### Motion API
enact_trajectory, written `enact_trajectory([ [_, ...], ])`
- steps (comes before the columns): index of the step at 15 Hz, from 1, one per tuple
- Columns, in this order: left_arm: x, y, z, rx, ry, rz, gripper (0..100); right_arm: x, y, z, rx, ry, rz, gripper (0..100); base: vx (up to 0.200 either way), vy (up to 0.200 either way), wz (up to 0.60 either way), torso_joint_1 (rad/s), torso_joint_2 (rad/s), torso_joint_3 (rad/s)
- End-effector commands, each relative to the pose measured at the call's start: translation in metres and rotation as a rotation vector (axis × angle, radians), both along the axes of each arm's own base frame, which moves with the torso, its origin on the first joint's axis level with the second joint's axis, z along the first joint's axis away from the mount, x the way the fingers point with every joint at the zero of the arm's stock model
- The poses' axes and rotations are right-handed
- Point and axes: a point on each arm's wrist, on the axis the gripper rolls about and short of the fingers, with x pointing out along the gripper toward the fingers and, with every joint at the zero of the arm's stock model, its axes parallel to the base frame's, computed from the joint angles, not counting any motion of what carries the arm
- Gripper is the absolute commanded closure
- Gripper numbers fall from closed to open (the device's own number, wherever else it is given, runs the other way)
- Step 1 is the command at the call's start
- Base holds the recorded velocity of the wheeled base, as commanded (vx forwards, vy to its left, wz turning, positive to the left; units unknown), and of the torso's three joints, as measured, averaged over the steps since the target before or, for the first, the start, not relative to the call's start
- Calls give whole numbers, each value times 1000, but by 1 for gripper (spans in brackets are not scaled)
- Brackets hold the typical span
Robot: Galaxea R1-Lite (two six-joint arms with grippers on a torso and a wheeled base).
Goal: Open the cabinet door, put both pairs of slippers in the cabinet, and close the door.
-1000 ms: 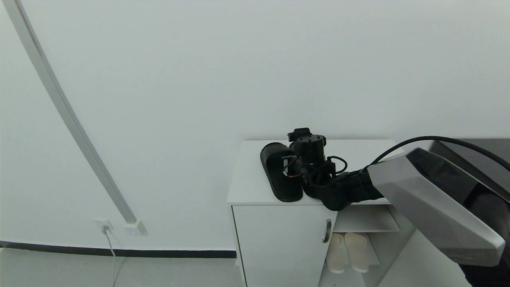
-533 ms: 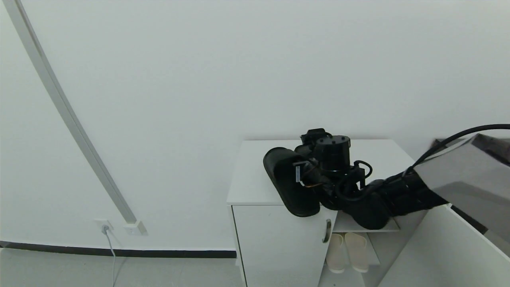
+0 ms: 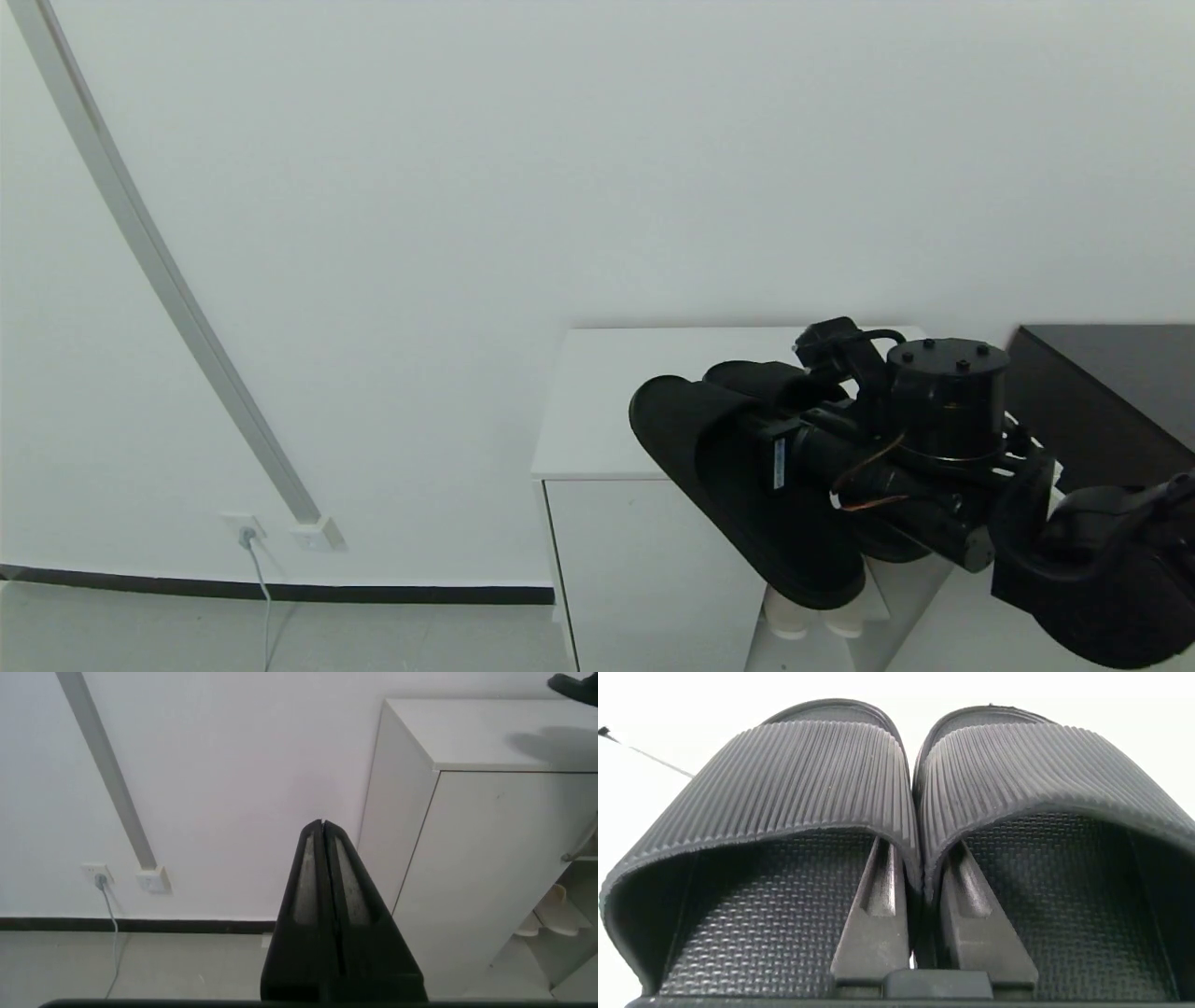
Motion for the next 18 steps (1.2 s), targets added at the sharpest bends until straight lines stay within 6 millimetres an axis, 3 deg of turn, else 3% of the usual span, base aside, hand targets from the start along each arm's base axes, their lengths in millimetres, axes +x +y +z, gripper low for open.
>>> enact_trajectory([
  [1,0,0,0,0,1,1,100,-14,-4,7,9,-11,18,100,0,0,0,0,0,0],
  [11,0,0,0,1,1,-1,100,-18,8,-5,-15,15,50,100,0,0,0,0,0,0],
  [18,0,0,0,1,1,-2,100,-18,8,-5,-16,16,52,100,-200,0,0,2,4,-1],
])
